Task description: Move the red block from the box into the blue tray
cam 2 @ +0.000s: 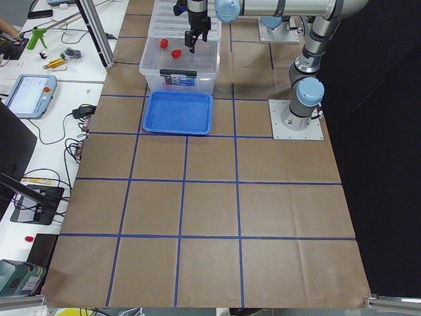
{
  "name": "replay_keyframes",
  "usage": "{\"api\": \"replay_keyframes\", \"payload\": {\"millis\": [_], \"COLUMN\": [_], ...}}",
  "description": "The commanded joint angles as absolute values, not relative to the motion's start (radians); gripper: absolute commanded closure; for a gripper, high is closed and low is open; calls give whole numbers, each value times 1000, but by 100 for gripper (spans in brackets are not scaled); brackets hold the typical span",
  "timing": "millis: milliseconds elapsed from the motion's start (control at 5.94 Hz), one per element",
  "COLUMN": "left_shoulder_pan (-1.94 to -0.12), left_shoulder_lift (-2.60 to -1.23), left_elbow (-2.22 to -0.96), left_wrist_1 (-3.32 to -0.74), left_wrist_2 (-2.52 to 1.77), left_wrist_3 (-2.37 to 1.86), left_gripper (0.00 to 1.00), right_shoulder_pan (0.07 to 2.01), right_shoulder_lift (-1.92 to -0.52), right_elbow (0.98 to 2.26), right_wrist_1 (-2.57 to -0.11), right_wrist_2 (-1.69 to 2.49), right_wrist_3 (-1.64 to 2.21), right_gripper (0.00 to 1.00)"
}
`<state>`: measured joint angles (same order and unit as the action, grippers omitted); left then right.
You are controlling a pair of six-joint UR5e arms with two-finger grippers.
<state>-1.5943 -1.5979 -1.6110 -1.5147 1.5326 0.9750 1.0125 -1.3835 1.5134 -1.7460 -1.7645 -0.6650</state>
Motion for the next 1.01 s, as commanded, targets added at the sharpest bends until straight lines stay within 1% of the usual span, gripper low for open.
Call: {"api": "replay_keyframes", "payload": {"millis": [0, 168, 505, 842], "left_shoulder_pan": [-1589, -1586, -1614, -1716], "left_shoulder_lift": [-1606, -1621, -1660, -1789], "left_elbow": [-1614, -1615, -1609, -1591], "left_wrist_1": [-1520, -1520, -1510, -1369], "left_wrist_2": [1531, 1531, 1528, 1526], "left_wrist_3": [1208, 1335, 1374, 1405], "left_gripper": [1, 1, 2, 2], "right_shoulder_pan": [1104, 1180, 1325, 1483], "right_shoulder_lift": [-1408, -1429, -1477, -1476], "right_elbow": [1371, 1343, 1347, 1353], "right_wrist_1": [-1500, -1415, -1358, -1356], "right_wrist_2": [-1721, -1680, -1586, -1555], "right_wrist_3": [-466, -319, -89, 103], "right_gripper": [0, 0, 0, 0]}}
